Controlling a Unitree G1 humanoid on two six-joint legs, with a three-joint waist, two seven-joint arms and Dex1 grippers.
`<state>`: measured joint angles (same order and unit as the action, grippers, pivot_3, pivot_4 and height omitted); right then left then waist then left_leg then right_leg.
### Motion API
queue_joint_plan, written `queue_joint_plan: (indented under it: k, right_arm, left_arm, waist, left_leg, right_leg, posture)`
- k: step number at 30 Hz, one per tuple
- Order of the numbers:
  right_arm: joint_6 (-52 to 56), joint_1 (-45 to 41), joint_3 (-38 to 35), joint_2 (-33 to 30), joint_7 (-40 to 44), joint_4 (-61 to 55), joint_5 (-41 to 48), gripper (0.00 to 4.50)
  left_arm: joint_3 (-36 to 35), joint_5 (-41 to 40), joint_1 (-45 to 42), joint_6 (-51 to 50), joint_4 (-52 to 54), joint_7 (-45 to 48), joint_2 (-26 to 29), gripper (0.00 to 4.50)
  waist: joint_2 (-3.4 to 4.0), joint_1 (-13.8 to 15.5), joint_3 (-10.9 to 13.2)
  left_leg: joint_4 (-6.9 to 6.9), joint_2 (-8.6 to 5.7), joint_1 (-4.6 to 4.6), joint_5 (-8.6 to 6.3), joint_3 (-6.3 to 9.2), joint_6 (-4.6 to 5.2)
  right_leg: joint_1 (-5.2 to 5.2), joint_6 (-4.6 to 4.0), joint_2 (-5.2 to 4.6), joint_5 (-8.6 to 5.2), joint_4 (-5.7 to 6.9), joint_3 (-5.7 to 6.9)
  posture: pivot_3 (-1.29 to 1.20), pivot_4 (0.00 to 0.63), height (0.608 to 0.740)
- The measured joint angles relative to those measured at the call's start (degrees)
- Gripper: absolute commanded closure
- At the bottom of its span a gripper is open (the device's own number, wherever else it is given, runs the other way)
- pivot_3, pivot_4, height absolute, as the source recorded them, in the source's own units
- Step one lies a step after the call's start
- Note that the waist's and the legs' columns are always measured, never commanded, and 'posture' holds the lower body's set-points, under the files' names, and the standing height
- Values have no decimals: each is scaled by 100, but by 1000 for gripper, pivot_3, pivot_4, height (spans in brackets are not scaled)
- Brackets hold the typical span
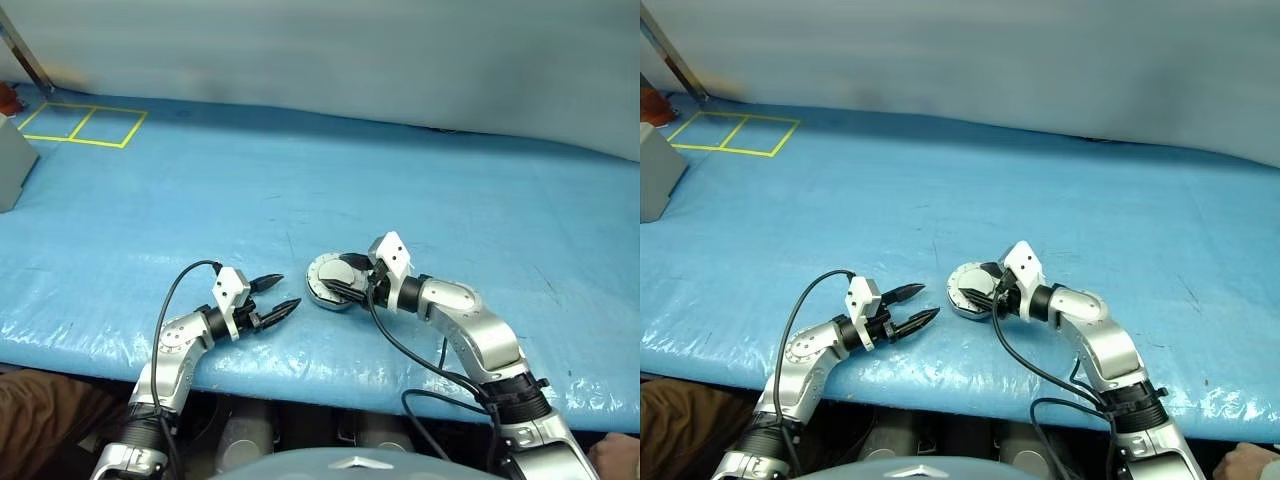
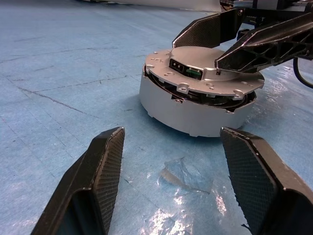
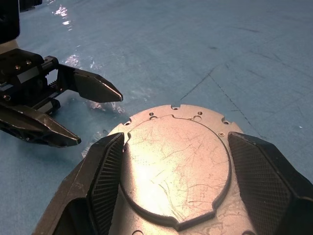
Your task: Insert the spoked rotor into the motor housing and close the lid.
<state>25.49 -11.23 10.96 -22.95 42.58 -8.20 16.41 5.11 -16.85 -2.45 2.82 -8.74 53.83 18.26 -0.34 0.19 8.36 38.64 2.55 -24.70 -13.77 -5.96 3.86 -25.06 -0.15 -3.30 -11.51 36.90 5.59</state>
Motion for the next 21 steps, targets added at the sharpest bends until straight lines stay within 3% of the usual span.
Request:
queue_joint_plan:
  k: [12,16,21]
  right_arm:
    - [-294,119,129,-6,1,-2,-144,981]
    - [-224,118,124,-7,8,0,-130,143]
    - [-311,118,186,-14,-11,9,-275,42]
  left_arm:
    - [3,3,1,-1,0,-1,-1,1221]
    - [3,18,0,-1,0,-2,-1,1221]
    - [3,24,0,-1,0,-4,-2,1221]
  waist:
    - [-1,1,-1]
    - [-1,1,-1]
    - [-1,-1,-1]
  left_leg:
    - [0,0,2,0,0,0]
    - [0,0,4,0,0,0]
    - [1,0,8,0,0,0]
  right_leg:
    - [-4,0,0,0,0,0]
    - [0,0,0,0,0,0]
    - [-3,0,0,0,0,0]
  posture:
    - [0,150,740]
    - [0,150,740]
    - [0,150,740]
